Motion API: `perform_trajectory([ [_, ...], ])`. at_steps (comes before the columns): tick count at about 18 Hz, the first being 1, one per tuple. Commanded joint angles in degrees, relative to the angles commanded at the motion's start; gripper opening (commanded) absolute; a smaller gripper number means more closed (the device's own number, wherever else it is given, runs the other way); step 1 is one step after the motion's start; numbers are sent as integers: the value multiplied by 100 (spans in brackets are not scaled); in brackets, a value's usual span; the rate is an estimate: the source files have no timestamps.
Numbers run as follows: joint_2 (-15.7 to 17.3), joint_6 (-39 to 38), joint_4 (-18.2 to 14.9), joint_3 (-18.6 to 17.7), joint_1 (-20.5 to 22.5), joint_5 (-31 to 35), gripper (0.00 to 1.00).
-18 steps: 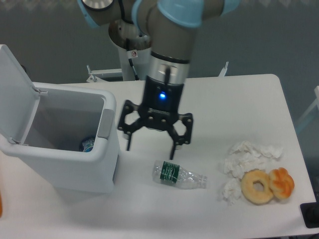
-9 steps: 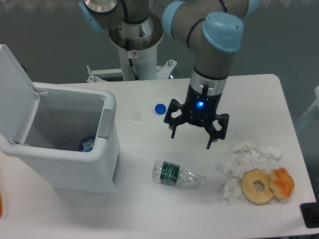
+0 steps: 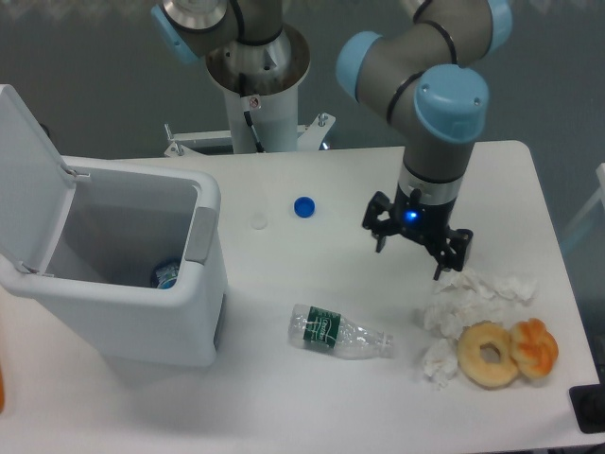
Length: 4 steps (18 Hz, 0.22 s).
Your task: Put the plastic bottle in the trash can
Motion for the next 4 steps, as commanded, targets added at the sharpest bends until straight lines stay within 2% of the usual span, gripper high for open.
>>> perform_trajectory([
  [4,0,-70,18,-44,-53,35,100],
])
